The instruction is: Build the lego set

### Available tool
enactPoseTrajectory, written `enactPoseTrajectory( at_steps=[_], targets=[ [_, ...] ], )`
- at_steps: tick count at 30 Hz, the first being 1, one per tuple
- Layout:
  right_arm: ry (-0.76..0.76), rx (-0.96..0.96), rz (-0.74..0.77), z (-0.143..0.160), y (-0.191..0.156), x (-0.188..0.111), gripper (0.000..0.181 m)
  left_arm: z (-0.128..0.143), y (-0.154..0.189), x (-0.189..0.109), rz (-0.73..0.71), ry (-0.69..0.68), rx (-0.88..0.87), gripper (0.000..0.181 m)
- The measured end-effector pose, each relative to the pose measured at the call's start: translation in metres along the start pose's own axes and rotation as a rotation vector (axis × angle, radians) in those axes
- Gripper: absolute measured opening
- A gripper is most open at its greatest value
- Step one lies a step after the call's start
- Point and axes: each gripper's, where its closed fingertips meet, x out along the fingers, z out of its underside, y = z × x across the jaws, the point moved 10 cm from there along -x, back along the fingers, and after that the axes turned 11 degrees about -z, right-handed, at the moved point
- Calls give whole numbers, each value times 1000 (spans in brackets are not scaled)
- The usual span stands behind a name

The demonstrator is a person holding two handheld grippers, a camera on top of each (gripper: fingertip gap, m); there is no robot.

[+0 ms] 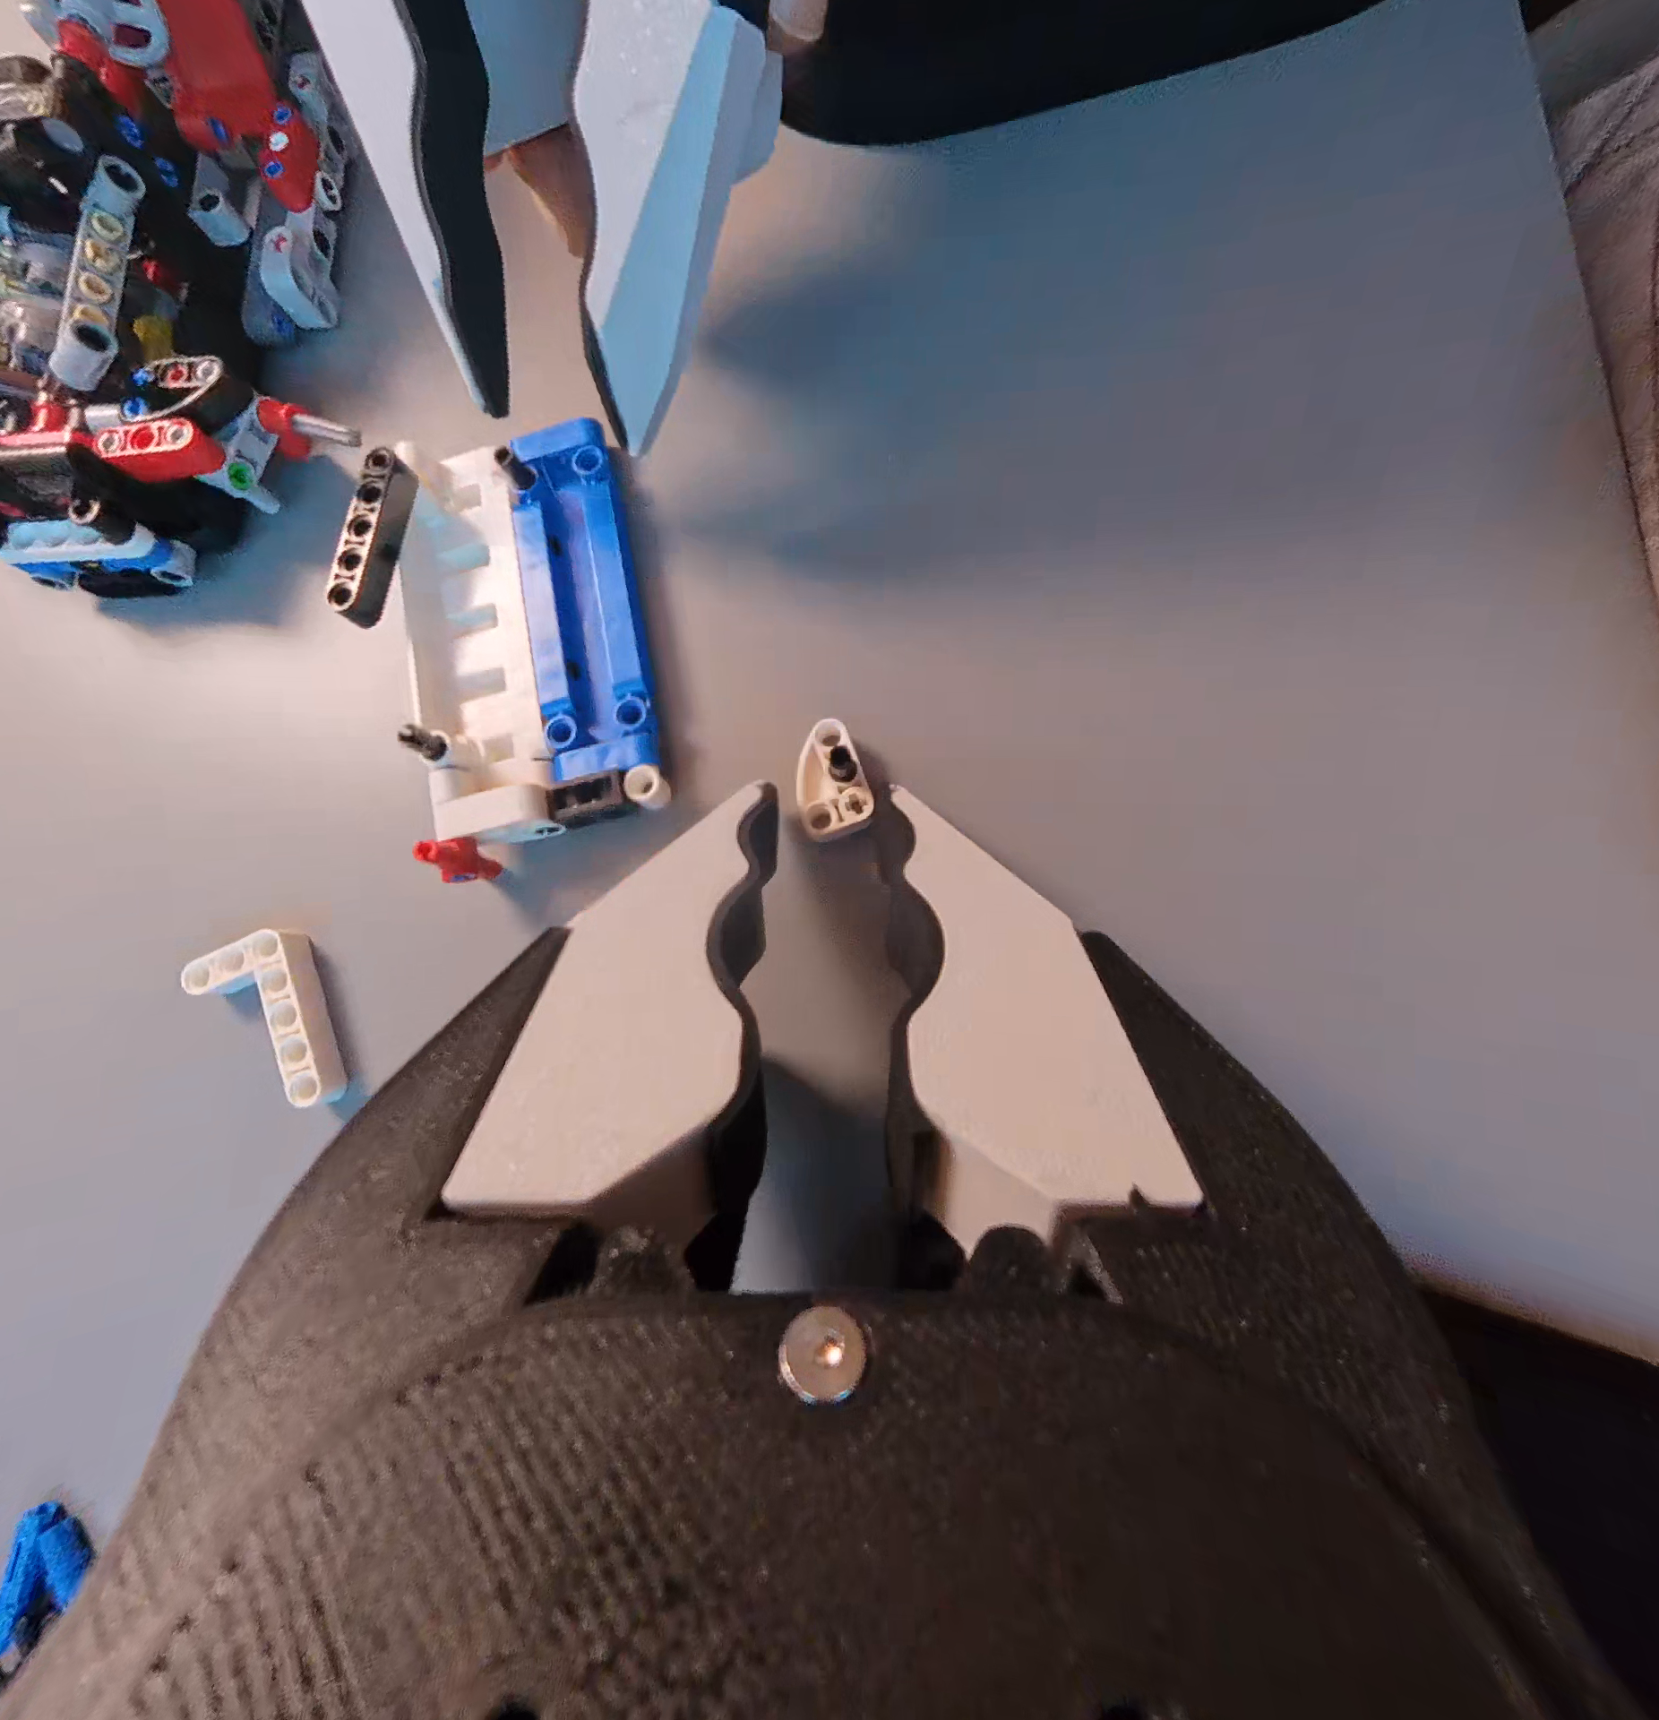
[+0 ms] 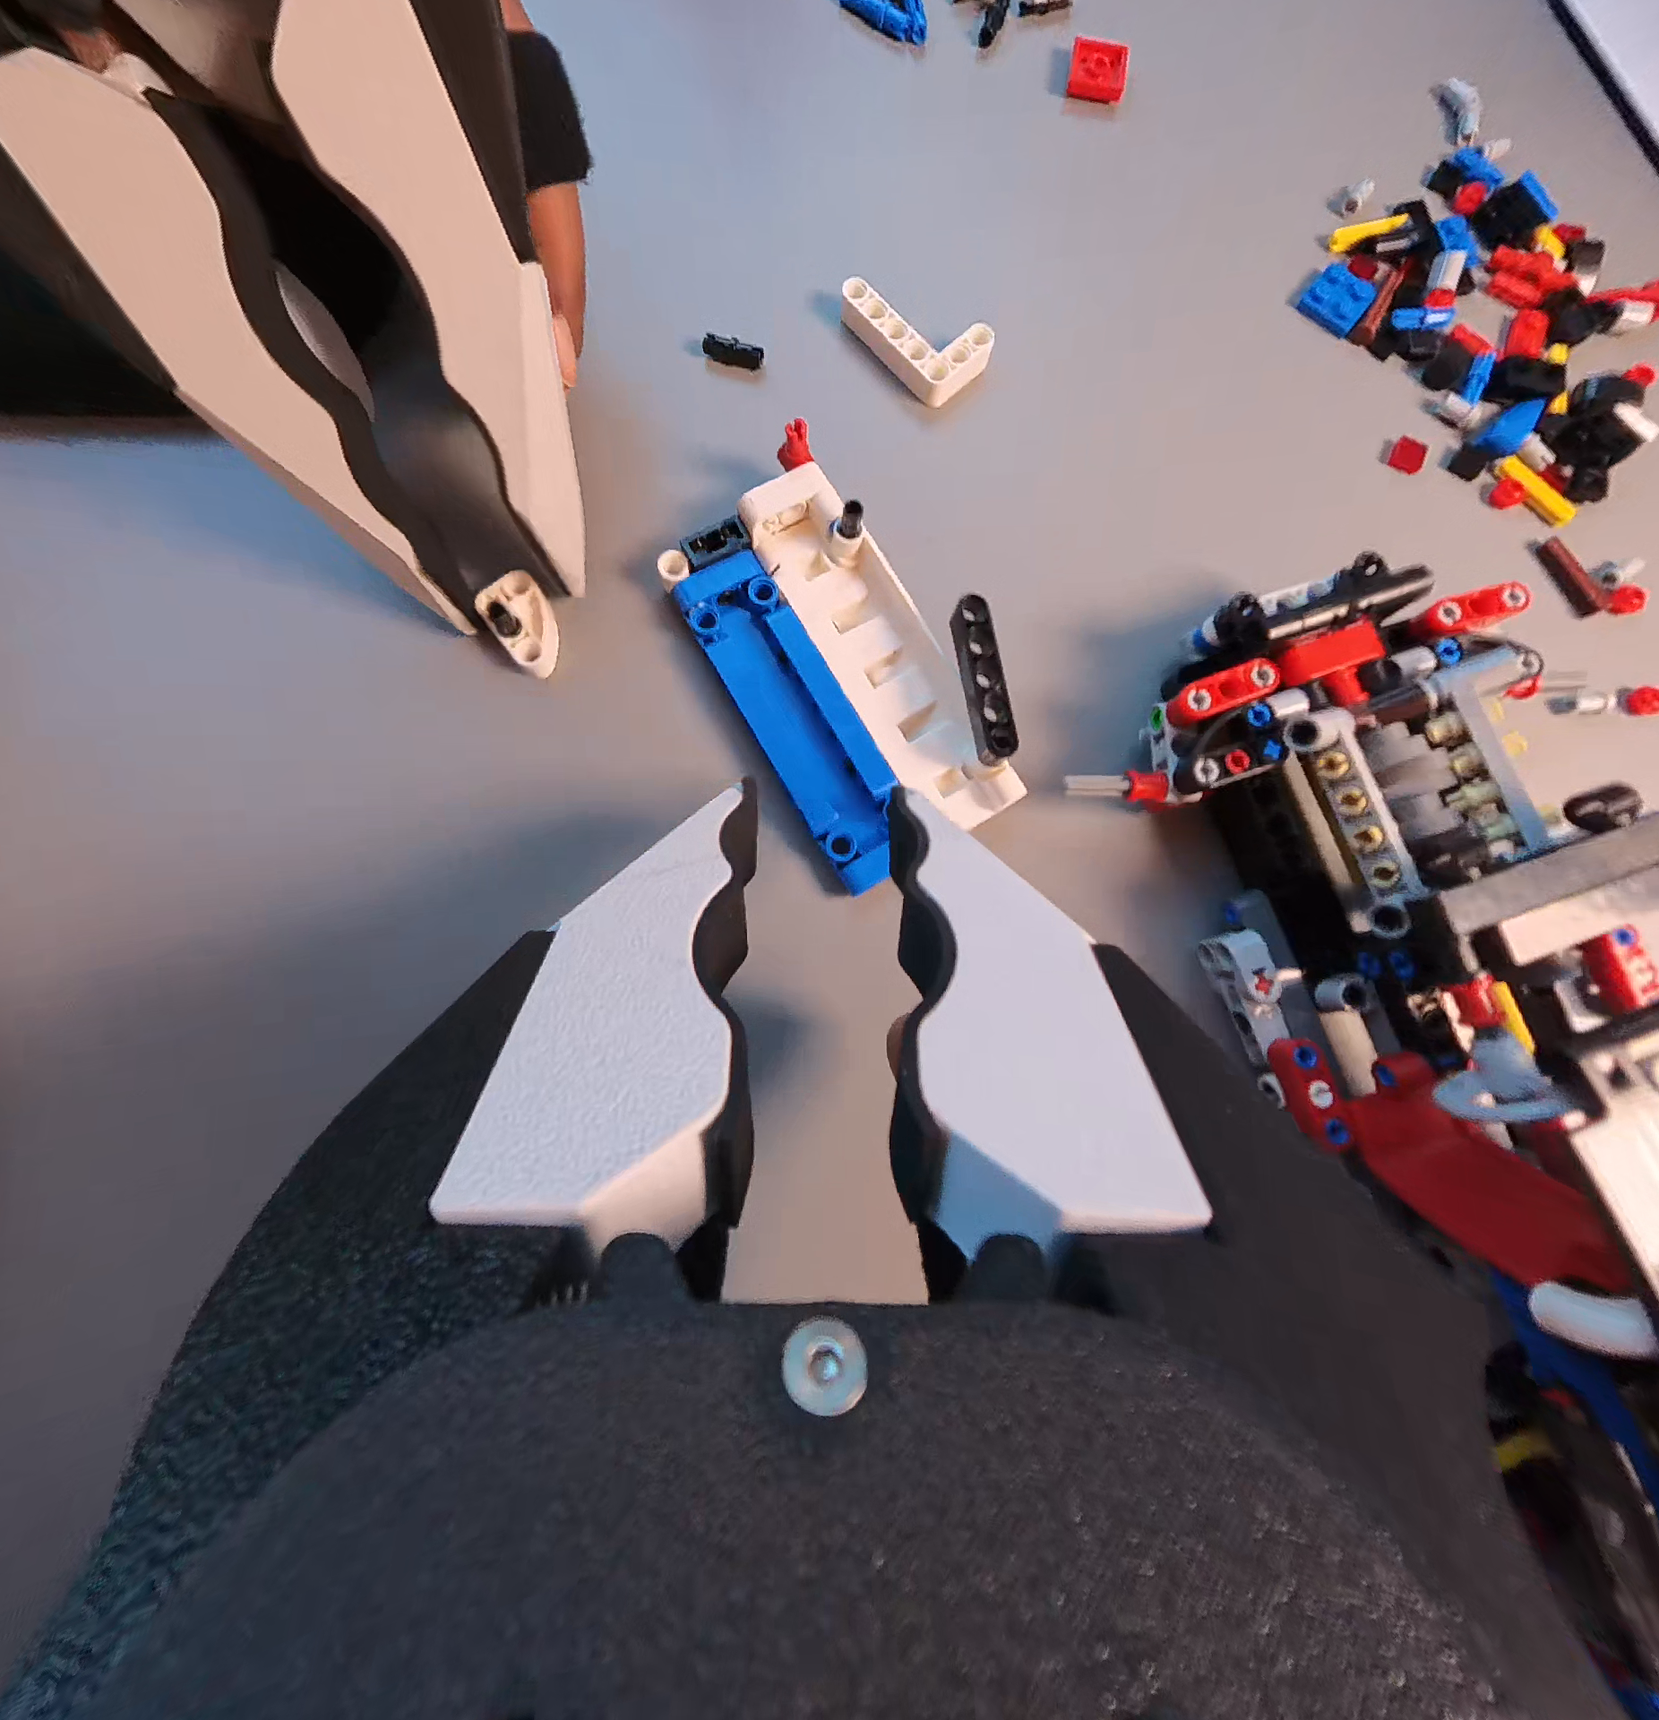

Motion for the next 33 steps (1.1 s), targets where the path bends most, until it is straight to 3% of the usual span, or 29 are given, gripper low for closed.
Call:
enactPoseTrajectory(
  at_steps=[2, 5, 9, 12, 18, 27, 29, 33],
  targets=[
    [24, -30, 4, -10, 0, 4, 24, 5, -6, -6, 29, 15, -20, 32],
    [41, -46, -9, -25, 1, 10, 24, 14, -25, -21, 22, 75, -84, 31],
    [53, -76, -10, -42, 6, 16, 24, 33, -64, -39, -172, 113, -237, 28],
    [94, -80, -5, -51, 8, 15, 24, 52, -83, -43, -298, 28, -295, 28],
    [185, -61, 7, -46, 7, 10, 23, 53, -73, -32, -116, 8, -337, 24],
    [228, -48, 1, -34, 1, 0, 21, 39, -63, -18, -168, -93, -230, 2],
    [253, -77, -28, -35, -5, 1, 21, 34, -59, -19, -182, -39, -166, 2],
    [329, -172, -128, -38, -21, 3, 21, 1, -32, -36, -110, 323, 28, 2]
  ],
)
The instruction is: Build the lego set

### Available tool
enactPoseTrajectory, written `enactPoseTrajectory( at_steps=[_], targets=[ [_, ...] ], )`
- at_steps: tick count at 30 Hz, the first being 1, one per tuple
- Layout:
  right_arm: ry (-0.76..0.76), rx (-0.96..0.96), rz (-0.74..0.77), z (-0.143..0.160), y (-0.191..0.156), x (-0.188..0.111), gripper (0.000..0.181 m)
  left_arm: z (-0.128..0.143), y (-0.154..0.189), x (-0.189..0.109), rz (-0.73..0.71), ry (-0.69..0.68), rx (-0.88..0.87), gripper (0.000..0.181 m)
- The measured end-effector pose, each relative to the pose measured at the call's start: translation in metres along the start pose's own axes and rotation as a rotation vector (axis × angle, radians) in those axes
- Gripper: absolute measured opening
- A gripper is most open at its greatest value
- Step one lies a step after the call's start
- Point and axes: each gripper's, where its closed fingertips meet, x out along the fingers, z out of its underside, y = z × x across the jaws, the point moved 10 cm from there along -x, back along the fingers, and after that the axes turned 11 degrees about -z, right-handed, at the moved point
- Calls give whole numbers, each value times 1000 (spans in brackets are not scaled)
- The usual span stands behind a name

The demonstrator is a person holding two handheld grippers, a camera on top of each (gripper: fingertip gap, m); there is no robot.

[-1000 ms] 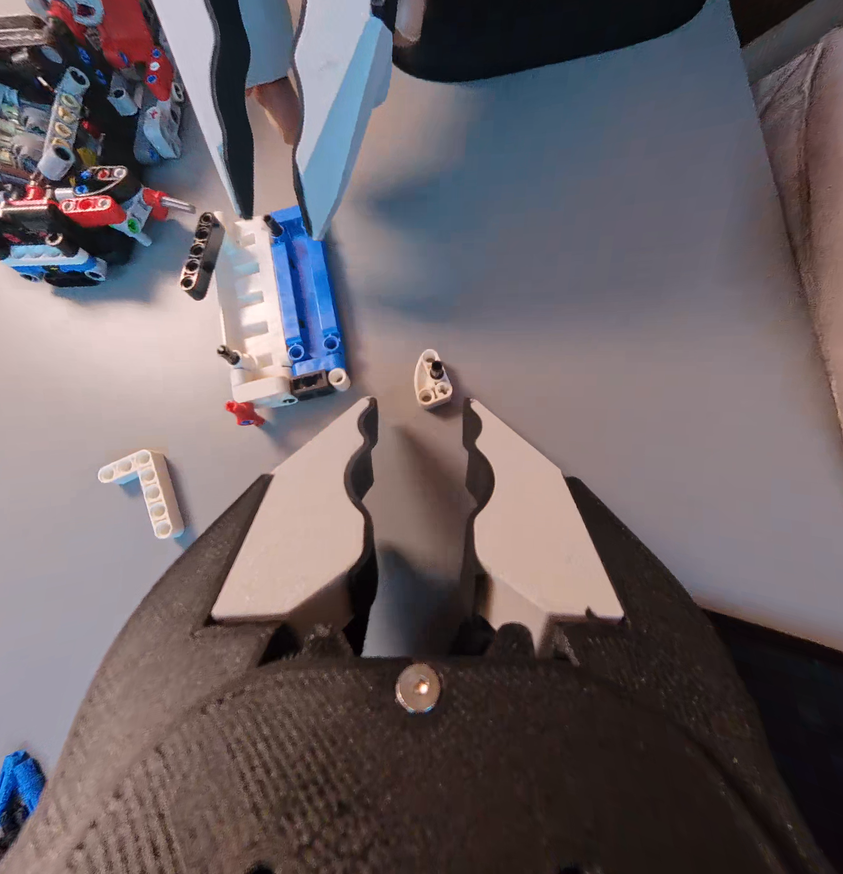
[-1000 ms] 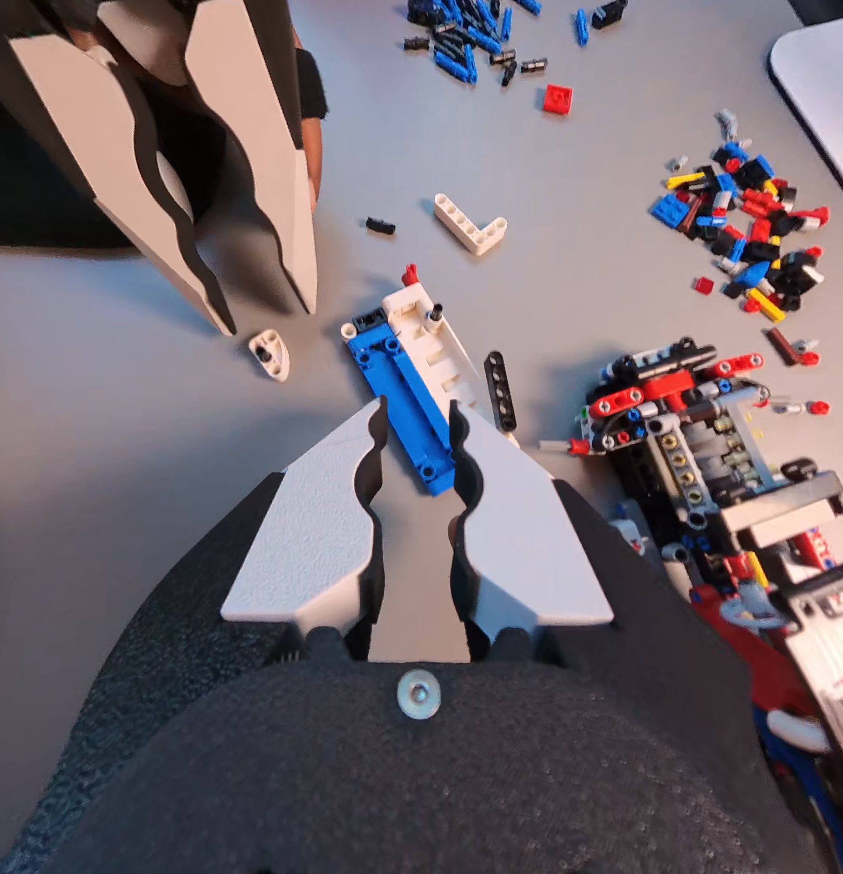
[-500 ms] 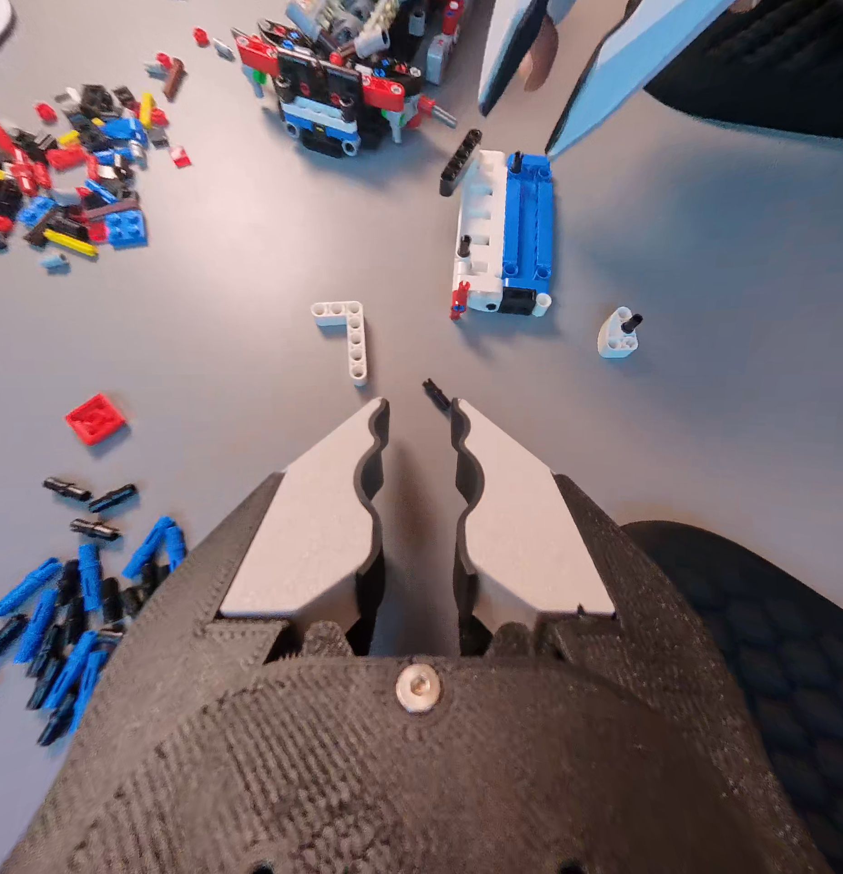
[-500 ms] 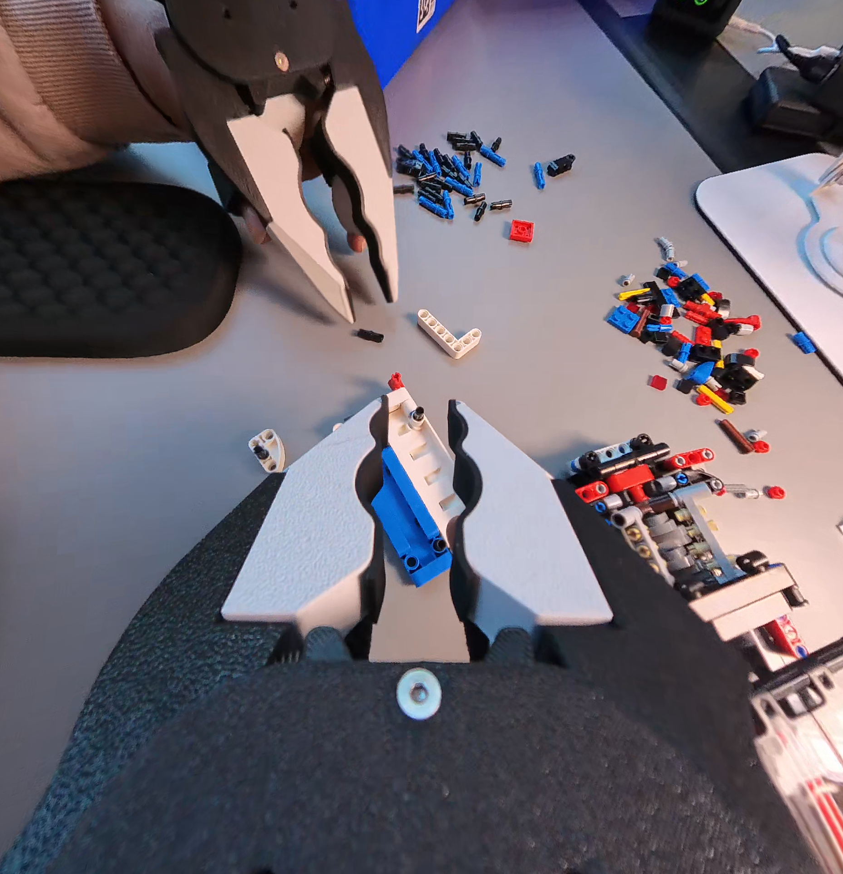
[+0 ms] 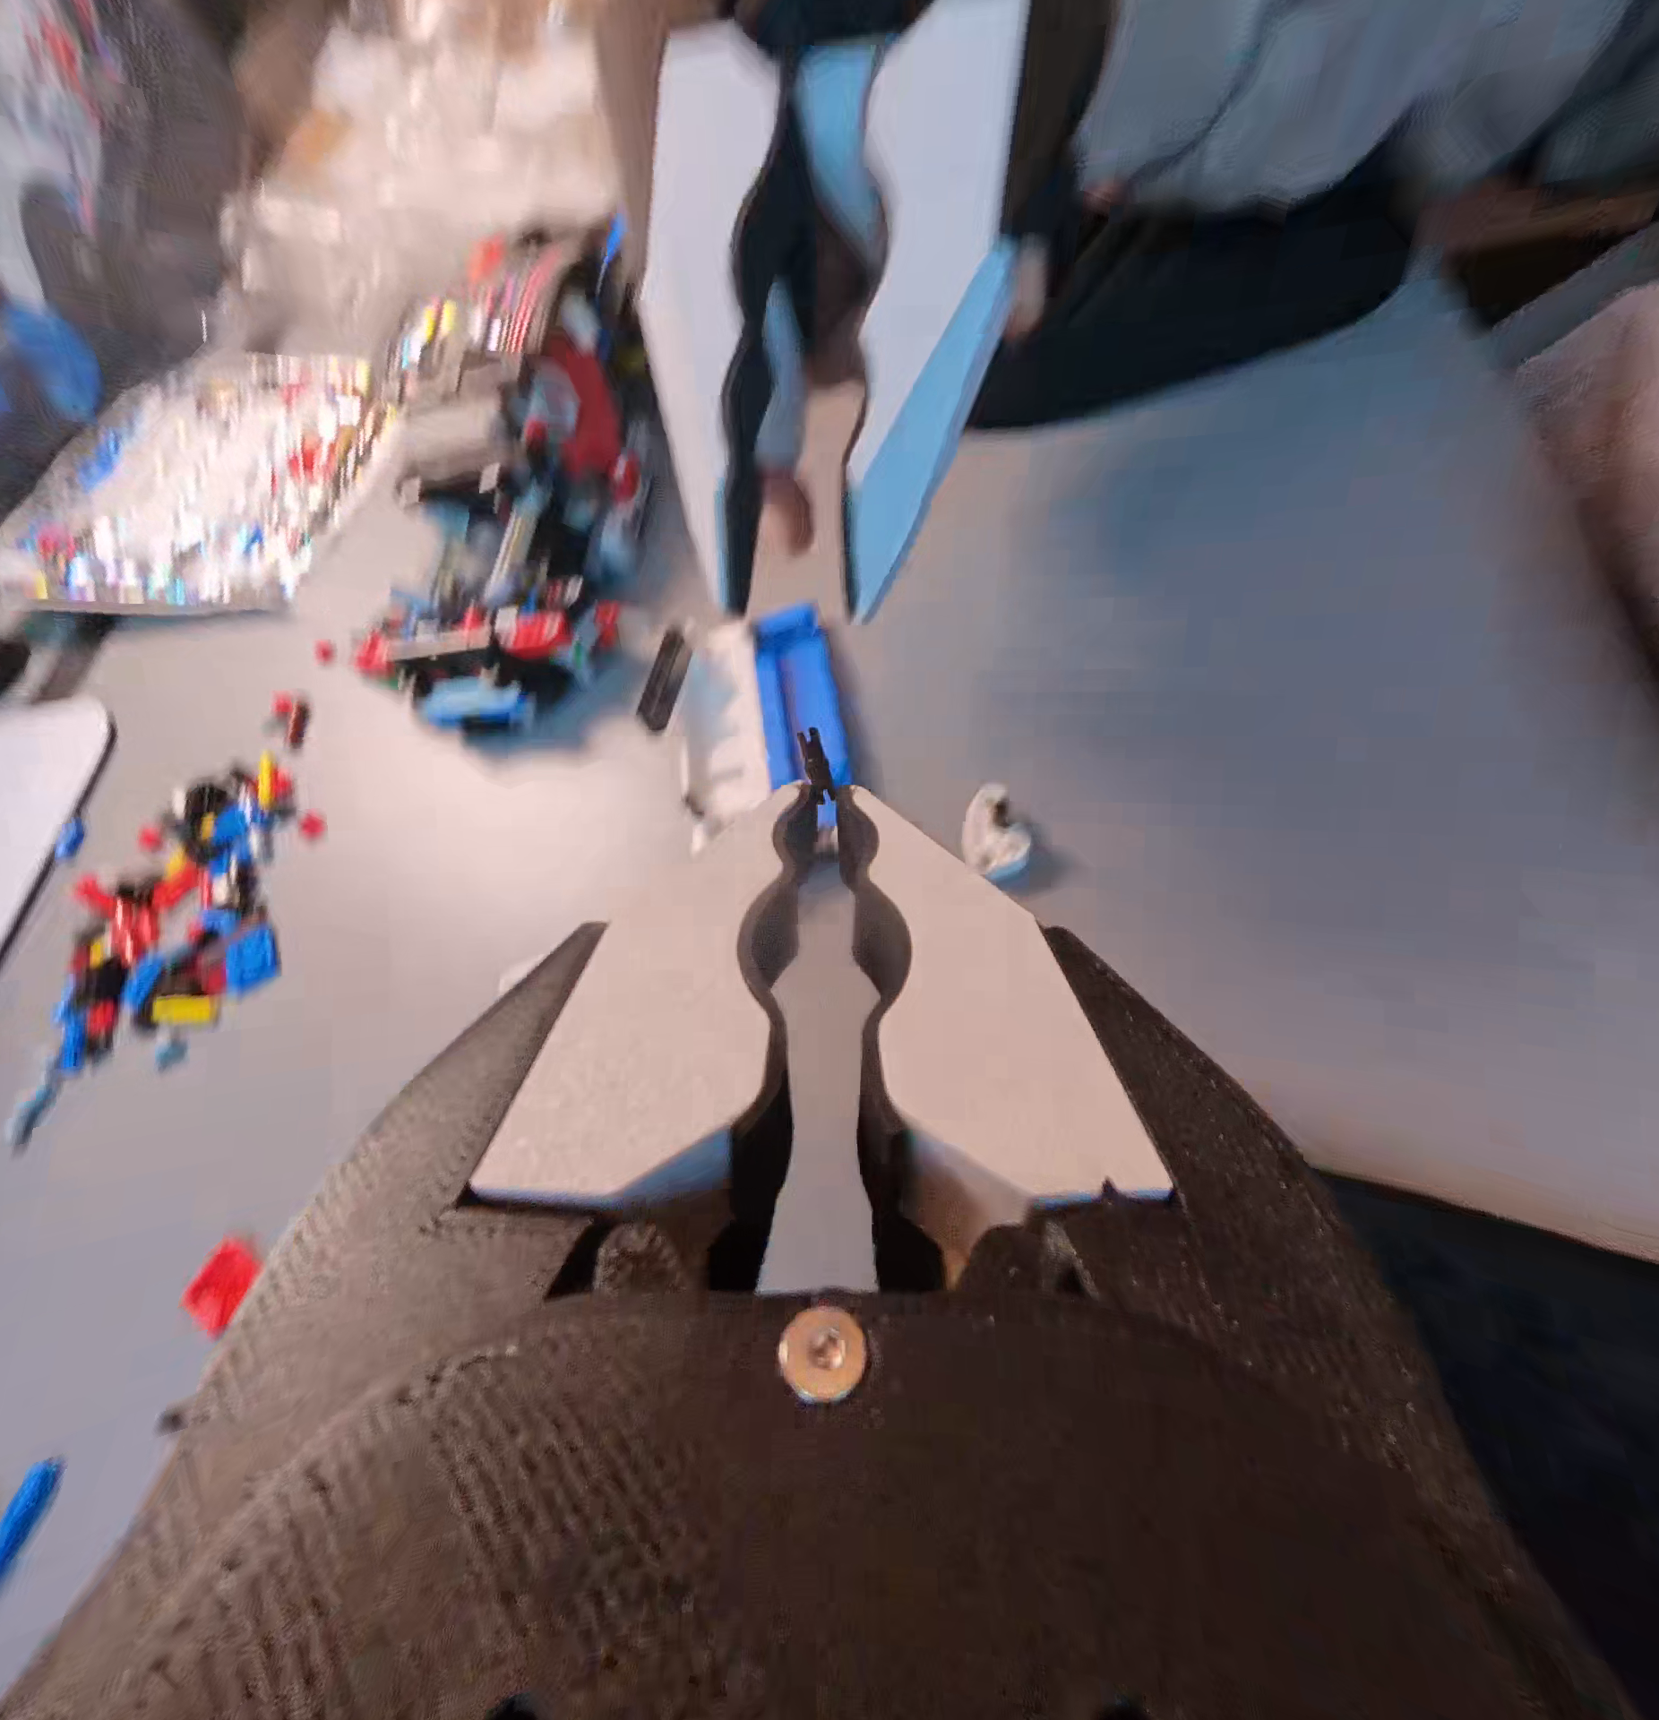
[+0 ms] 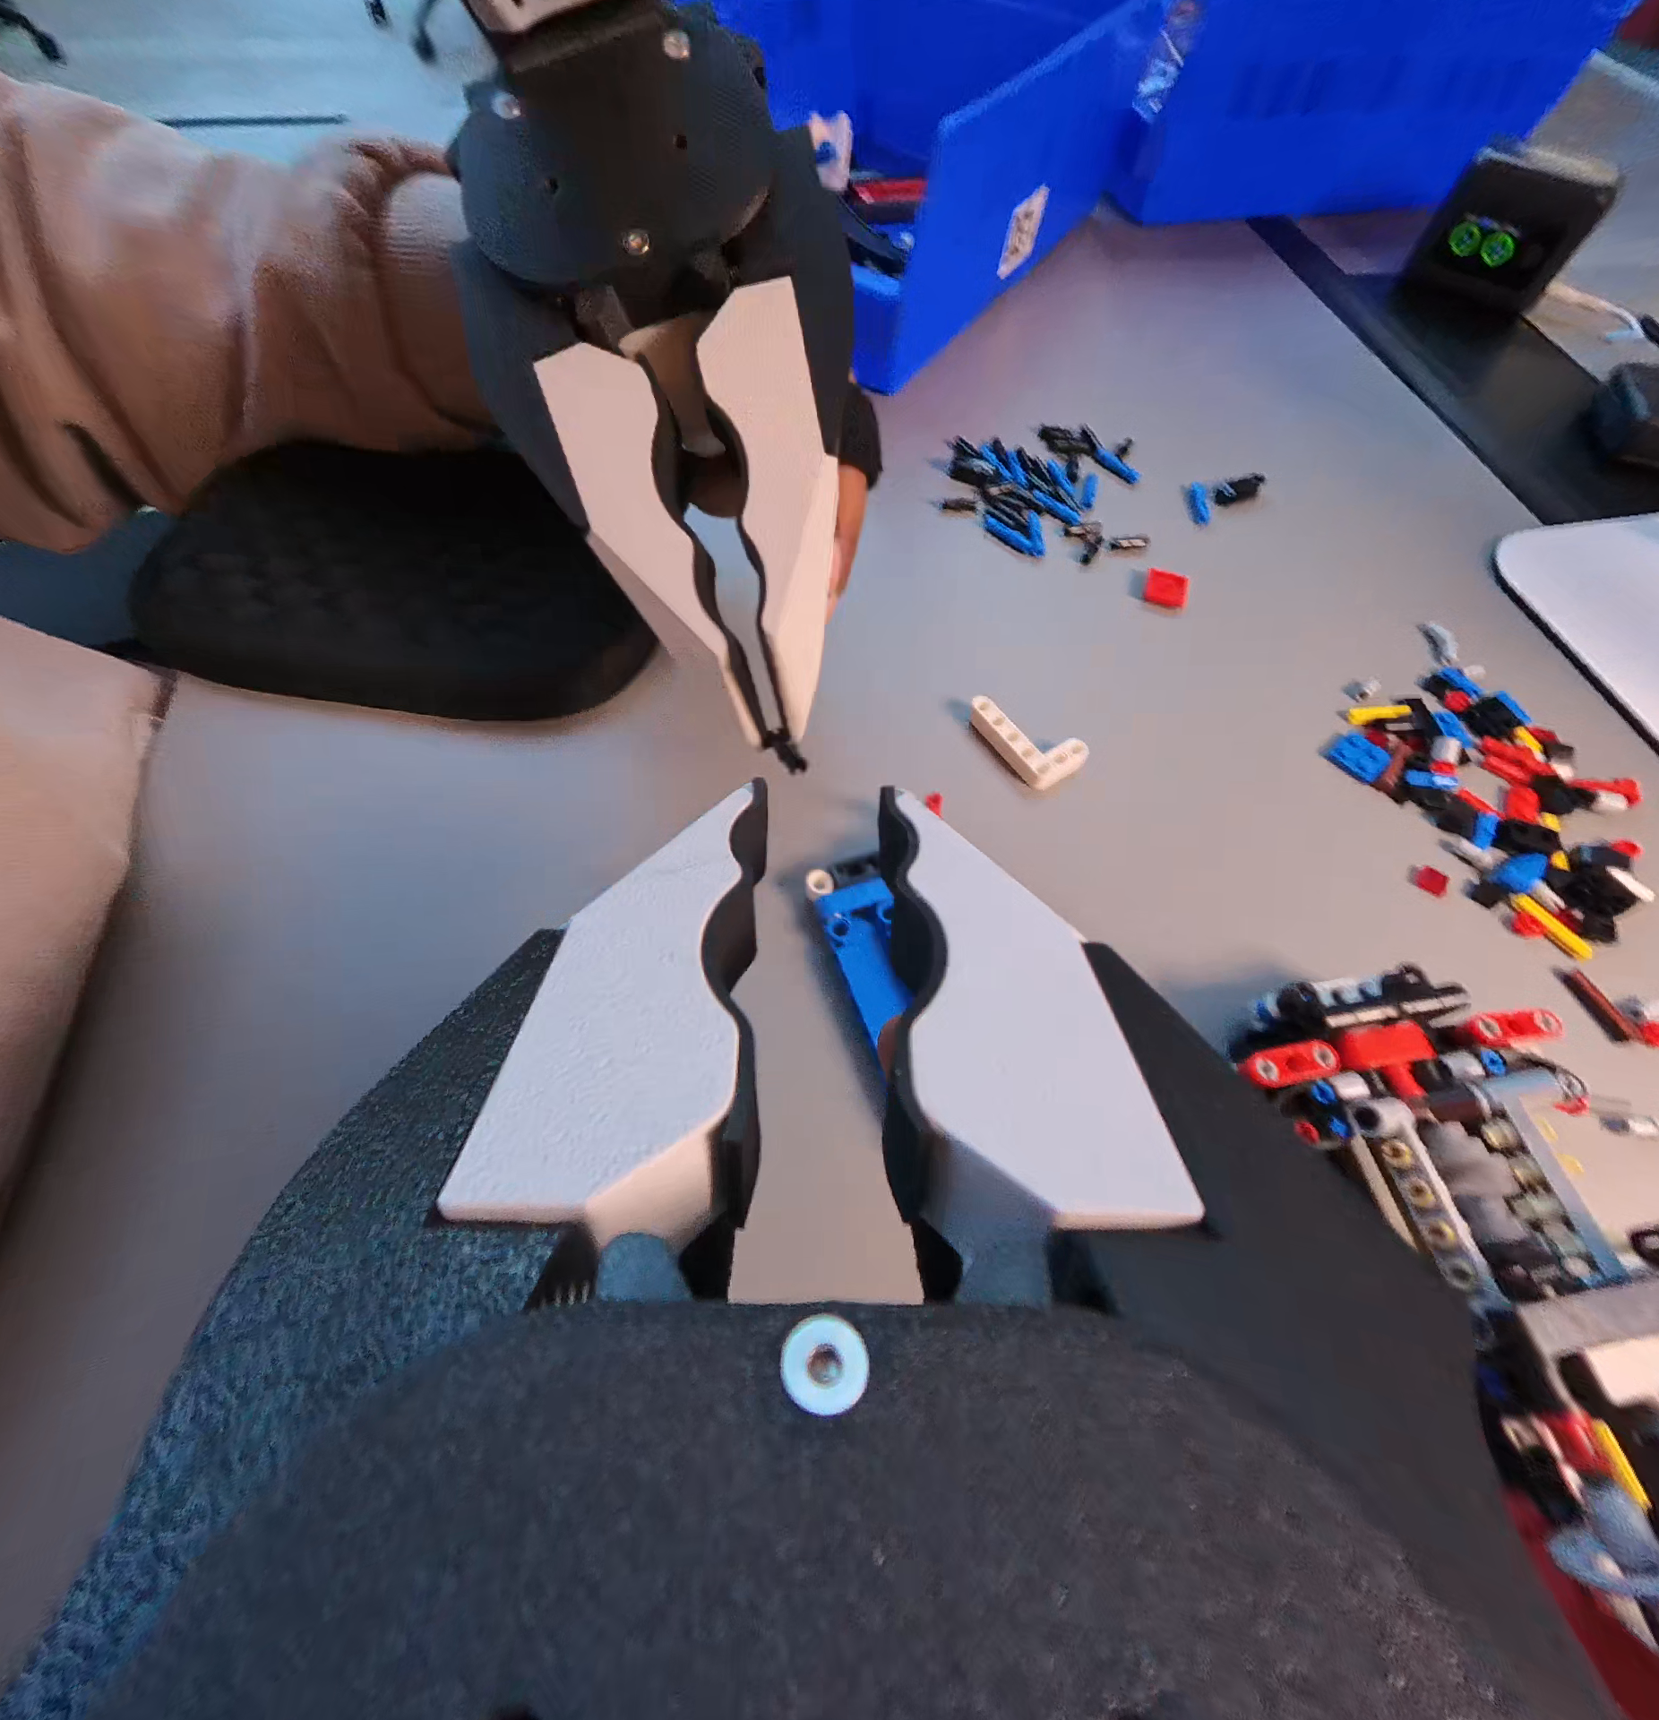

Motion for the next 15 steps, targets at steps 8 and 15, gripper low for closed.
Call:
enactPoseTrajectory(
  at_steps=[8, 15],
  targets=[
    [43, -209, -95, -10, -28, 0, 8, -21, 15, -5, 90, 127, 7, 2],
    [14, -217, -99, -9, -30, -1, 4, -24, 18, -6, 100, 140, 24, 2]
  ],
)
